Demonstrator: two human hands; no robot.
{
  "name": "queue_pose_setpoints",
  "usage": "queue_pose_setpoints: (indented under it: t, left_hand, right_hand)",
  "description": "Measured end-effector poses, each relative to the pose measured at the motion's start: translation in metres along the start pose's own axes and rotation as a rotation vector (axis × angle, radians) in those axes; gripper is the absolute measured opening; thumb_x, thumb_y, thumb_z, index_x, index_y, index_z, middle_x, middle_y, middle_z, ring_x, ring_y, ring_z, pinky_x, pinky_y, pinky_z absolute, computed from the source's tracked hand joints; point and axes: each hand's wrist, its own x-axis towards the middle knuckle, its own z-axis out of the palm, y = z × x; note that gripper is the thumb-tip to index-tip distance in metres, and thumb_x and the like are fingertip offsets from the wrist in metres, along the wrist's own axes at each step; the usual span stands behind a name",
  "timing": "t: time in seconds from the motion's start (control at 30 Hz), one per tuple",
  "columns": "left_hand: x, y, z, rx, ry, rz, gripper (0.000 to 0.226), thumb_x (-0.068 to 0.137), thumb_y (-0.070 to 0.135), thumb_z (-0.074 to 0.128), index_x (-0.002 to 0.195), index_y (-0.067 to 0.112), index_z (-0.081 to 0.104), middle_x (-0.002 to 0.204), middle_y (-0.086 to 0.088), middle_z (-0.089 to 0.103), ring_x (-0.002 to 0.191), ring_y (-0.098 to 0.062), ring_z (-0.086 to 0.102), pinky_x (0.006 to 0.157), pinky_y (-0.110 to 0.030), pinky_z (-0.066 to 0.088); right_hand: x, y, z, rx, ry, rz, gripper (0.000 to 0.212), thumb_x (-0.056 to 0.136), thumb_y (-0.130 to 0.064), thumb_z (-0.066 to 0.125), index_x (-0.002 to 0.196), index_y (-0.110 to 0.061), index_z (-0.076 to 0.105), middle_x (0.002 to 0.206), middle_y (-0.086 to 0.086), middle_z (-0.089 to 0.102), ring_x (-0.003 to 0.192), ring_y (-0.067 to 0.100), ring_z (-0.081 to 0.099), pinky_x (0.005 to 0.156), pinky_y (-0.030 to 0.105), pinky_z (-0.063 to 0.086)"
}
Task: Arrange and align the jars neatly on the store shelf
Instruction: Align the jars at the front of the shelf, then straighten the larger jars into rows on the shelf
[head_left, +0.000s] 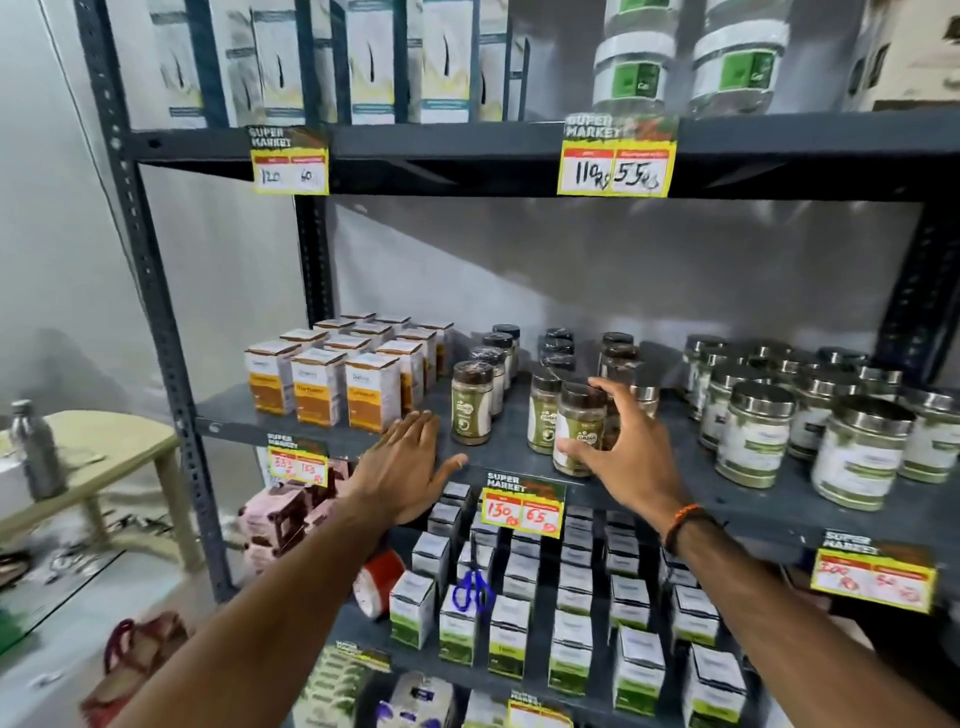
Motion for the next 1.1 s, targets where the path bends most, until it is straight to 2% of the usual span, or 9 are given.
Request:
queue_pose_setpoints:
  t: [0.07, 0.2, 0.43, 0.53, 0.7, 0.8, 0.87, 0.97, 1.1]
  left_hand:
    - [0.004, -0.001, 0.006, -0.010, -0.018, 0.004, 0.101, 0.091, 0.079, 0.008, 0.158, 0.006, 0.029, 0.166, -0.016, 0.032, 0.155, -0.028, 0.024, 0.126, -0.040, 0.018]
    - [0.008, -0.002, 0.014, 0.024, -0.022, 0.014, 0.086, 0.099, 0.071, 0.019, 0.158, 0.009, 0.031, 0.166, -0.013, 0.035, 0.154, -0.026, 0.028, 0.125, -0.039, 0.018]
    - [0.009, -0.005, 0.020, 0.057, -0.002, 0.030, 0.082, 0.100, 0.069, 0.020, 0.157, 0.012, 0.037, 0.163, -0.011, 0.041, 0.150, -0.027, 0.036, 0.123, -0.041, 0.023]
    - [0.010, -0.009, 0.024, 0.059, 0.002, 0.032, 0.088, 0.098, 0.073, 0.014, 0.156, 0.012, 0.038, 0.162, -0.011, 0.043, 0.150, -0.026, 0.036, 0.123, -0.042, 0.025]
    - [0.010, -0.009, 0.026, 0.061, 0.001, 0.025, 0.089, 0.097, 0.074, 0.011, 0.156, 0.013, 0.038, 0.161, -0.012, 0.043, 0.150, -0.027, 0.037, 0.124, -0.043, 0.027]
    - [0.010, -0.009, 0.027, 0.065, -0.006, 0.022, 0.090, 0.097, 0.074, 0.009, 0.157, 0.013, 0.037, 0.162, -0.011, 0.042, 0.150, -0.026, 0.036, 0.124, -0.043, 0.025]
    - [0.011, -0.009, 0.027, 0.064, -0.008, 0.022, 0.090, 0.097, 0.074, 0.008, 0.157, 0.013, 0.036, 0.163, -0.011, 0.041, 0.151, -0.026, 0.035, 0.124, -0.043, 0.025]
    - [0.010, -0.009, 0.026, 0.063, -0.003, 0.028, 0.091, 0.096, 0.075, 0.008, 0.158, 0.014, 0.035, 0.163, -0.011, 0.041, 0.151, -0.026, 0.035, 0.124, -0.044, 0.025]
    - [0.011, -0.010, 0.027, 0.064, -0.001, 0.029, 0.091, 0.095, 0.075, 0.007, 0.158, 0.015, 0.034, 0.164, -0.010, 0.040, 0.151, -0.026, 0.034, 0.124, -0.044, 0.024]
  right_hand:
    - [0.000, 0.004, 0.004, 0.001, 0.006, -0.010, 0.086, 0.074, -0.038, 0.090, 0.147, -0.034, 0.045, 0.125, -0.011, 0.064, 0.104, 0.008, 0.064, 0.083, 0.009, 0.047]
    - [-0.001, 0.011, 0.010, 0.005, 0.042, -0.028, 0.091, 0.073, -0.041, 0.090, 0.150, -0.032, 0.043, 0.134, -0.003, 0.065, 0.112, 0.012, 0.065, 0.095, 0.026, 0.056]
    - [-0.008, 0.012, 0.012, 0.008, 0.069, -0.047, 0.100, 0.074, -0.042, 0.088, 0.158, -0.031, 0.034, 0.146, 0.000, 0.057, 0.124, 0.012, 0.058, 0.105, 0.033, 0.051]
    - [-0.013, 0.015, 0.006, -0.001, 0.086, -0.057, 0.101, 0.074, -0.041, 0.089, 0.158, -0.032, 0.034, 0.149, 0.001, 0.054, 0.123, 0.016, 0.061, 0.098, 0.040, 0.057]
    - [-0.013, 0.020, -0.025, -0.055, 0.265, -0.165, 0.077, 0.082, -0.056, 0.071, 0.149, -0.027, 0.047, 0.135, 0.001, 0.063, 0.107, 0.013, 0.067, 0.080, 0.025, 0.061]
    - [-0.002, 0.028, -0.035, -0.077, 0.374, -0.182, 0.061, 0.090, -0.041, 0.076, 0.144, -0.024, 0.052, 0.136, 0.002, 0.057, 0.117, 0.013, 0.059, 0.093, 0.027, 0.057]
    - [0.005, 0.037, -0.033, -0.114, 0.319, -0.108, 0.069, 0.089, -0.036, 0.078, 0.150, -0.028, 0.046, 0.148, 0.003, 0.046, 0.134, 0.018, 0.047, 0.109, 0.041, 0.046]
    - [0.008, 0.049, -0.024, -0.166, 0.163, 0.023, 0.087, 0.085, -0.038, 0.080, 0.157, -0.034, 0.030, 0.159, 0.006, 0.037, 0.145, 0.023, 0.036, 0.115, 0.038, 0.029]
    - [0.007, 0.058, -0.016, -0.138, 0.095, 0.055, 0.100, 0.081, -0.033, 0.085, 0.157, -0.039, 0.021, 0.147, 0.002, 0.054, 0.130, 0.020, 0.054, 0.111, 0.042, 0.045]
